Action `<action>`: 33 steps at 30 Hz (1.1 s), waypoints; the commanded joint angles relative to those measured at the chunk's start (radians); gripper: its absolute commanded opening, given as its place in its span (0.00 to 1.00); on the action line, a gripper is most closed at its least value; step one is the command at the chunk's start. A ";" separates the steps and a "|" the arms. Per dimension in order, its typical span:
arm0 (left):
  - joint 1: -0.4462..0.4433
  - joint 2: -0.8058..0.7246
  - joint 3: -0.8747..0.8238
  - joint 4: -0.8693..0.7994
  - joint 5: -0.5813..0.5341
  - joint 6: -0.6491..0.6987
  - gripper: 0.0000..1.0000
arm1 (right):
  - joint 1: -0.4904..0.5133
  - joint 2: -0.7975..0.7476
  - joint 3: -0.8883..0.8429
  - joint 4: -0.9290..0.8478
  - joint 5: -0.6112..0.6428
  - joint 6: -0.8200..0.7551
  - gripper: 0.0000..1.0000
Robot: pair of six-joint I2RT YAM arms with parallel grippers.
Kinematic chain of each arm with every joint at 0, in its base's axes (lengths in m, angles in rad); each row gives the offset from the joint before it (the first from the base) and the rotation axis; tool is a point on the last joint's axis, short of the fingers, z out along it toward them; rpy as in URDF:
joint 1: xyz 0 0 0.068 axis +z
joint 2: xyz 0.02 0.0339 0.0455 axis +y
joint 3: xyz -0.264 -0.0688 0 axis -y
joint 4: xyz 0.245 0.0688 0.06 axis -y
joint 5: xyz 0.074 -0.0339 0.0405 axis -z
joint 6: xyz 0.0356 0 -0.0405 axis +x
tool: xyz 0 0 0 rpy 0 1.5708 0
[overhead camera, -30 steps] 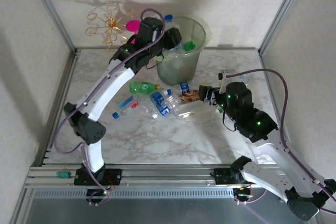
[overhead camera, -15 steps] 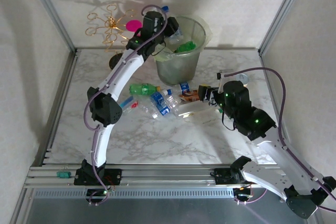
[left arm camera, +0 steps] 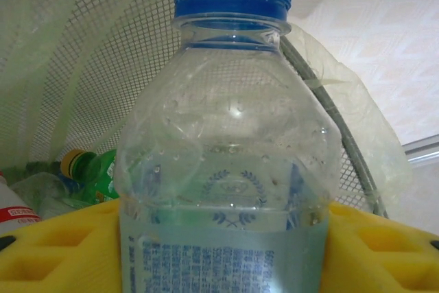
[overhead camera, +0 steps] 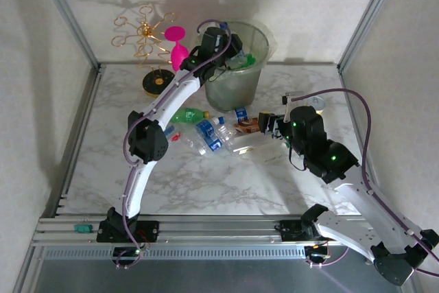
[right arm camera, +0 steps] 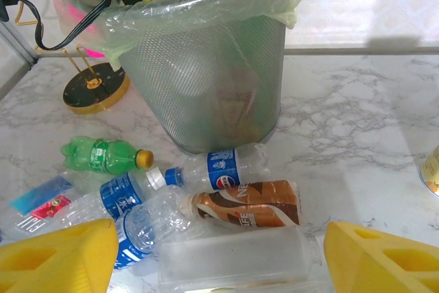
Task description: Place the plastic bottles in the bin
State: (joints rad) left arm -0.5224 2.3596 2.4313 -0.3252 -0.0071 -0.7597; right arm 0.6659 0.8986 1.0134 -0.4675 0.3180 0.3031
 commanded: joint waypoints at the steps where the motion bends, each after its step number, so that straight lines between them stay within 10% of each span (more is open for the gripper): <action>1: -0.002 0.003 0.010 0.009 -0.060 -0.015 0.71 | 0.007 -0.006 -0.006 0.021 0.012 -0.002 0.79; 33: -0.027 -0.346 -0.084 -0.045 -0.004 0.052 0.75 | 0.007 -0.004 0.122 -0.077 -0.008 0.020 0.79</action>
State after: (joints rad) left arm -0.5266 2.0979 2.3787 -0.3080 0.0242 -0.7654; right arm 0.6659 0.9051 1.1324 -0.5220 0.3191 0.3046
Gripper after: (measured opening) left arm 0.760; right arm 0.790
